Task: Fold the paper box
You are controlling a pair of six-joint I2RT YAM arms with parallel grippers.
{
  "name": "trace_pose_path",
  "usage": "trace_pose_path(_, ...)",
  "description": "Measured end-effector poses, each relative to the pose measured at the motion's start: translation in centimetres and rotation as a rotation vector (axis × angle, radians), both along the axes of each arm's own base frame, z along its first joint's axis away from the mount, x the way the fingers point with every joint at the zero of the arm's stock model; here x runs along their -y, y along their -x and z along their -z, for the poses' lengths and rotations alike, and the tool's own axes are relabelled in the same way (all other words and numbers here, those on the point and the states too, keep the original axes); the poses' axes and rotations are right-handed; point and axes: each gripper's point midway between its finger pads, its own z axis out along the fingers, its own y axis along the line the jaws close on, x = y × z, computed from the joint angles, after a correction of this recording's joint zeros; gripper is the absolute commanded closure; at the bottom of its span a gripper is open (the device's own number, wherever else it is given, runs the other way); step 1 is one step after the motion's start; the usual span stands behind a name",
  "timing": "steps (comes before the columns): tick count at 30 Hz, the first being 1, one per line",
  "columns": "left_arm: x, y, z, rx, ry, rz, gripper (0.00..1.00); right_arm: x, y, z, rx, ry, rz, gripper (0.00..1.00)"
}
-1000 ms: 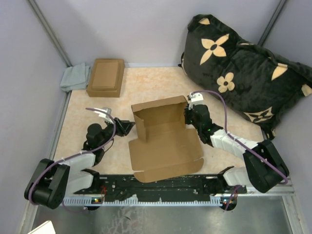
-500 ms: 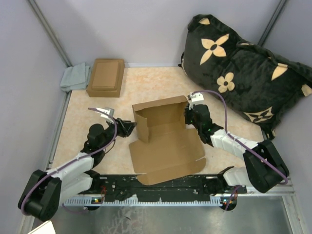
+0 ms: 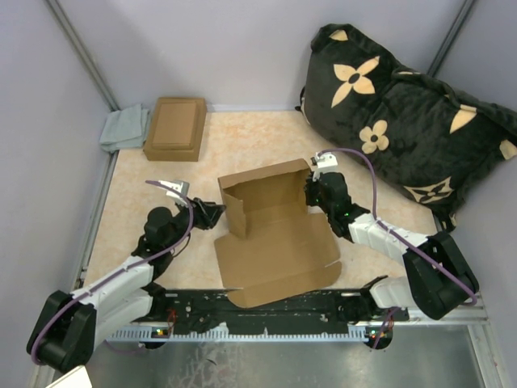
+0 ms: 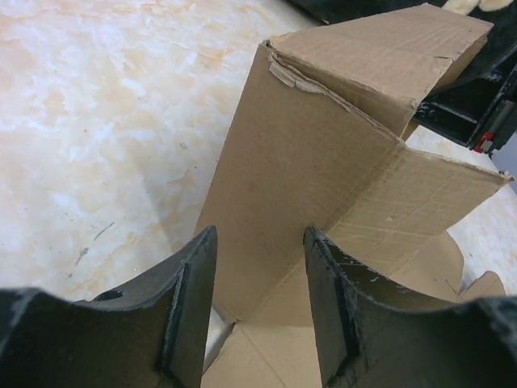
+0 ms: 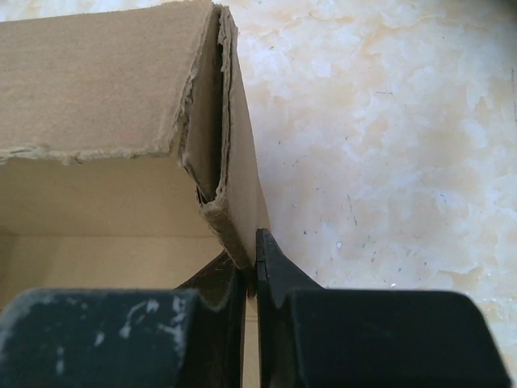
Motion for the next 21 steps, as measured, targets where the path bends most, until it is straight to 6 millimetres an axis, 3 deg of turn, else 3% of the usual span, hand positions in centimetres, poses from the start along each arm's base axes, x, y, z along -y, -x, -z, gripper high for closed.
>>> trace_pose_path(10,0.5,1.3,-1.2,0.023,0.010,0.028,0.40,-0.2,-0.1,-0.1,-0.003,-0.007,-0.006,0.96)
trace_pose_path(21,0.2,1.0,0.8,0.000,-0.065,0.008,0.36,-0.3,-0.1,0.0,-0.006,-0.014,-0.005,0.96)
